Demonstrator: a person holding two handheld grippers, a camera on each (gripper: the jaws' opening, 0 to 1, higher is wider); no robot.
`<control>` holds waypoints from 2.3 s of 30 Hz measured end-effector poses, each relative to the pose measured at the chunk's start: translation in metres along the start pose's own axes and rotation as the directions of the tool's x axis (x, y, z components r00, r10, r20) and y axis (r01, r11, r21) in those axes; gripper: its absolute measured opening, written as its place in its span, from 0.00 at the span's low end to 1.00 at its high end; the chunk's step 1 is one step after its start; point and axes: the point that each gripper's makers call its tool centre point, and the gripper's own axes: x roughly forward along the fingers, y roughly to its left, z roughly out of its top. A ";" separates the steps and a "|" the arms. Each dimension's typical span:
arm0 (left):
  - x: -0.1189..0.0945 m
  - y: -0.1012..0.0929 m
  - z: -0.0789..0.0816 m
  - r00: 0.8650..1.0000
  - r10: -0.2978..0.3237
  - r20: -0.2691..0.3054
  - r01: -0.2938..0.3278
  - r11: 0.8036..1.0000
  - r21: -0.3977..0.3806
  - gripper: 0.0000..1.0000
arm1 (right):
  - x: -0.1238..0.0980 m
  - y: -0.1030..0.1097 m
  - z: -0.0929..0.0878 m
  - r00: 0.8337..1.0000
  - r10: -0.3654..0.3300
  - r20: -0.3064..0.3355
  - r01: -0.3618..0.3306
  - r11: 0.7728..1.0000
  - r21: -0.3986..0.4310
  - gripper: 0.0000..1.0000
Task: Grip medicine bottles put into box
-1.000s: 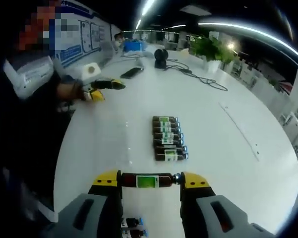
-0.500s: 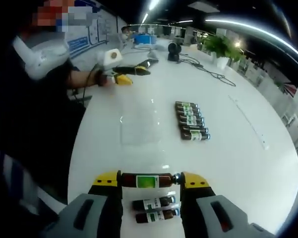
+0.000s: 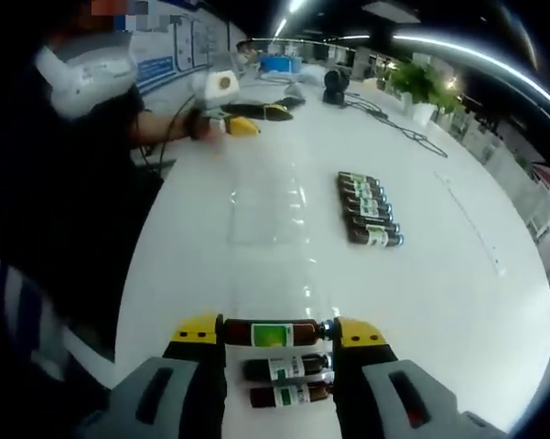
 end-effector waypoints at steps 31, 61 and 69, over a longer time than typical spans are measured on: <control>0.000 -0.001 0.001 1.000 -0.001 0.004 0.001 1.000 -0.004 0.37 | -0.014 -0.032 0.006 0.976 -0.188 0.105 0.152 0.948 0.281 0.25; -0.001 -0.001 0.005 1.000 -0.013 0.027 0.014 0.999 -0.038 0.37 | -0.018 -0.014 -0.020 0.652 -0.751 -0.109 0.486 0.303 0.820 0.09; -0.001 0.000 0.005 0.999 -0.011 0.031 0.013 0.999 -0.045 0.37 | -0.020 -0.015 -0.024 0.606 -0.782 -0.145 0.537 0.267 0.800 0.06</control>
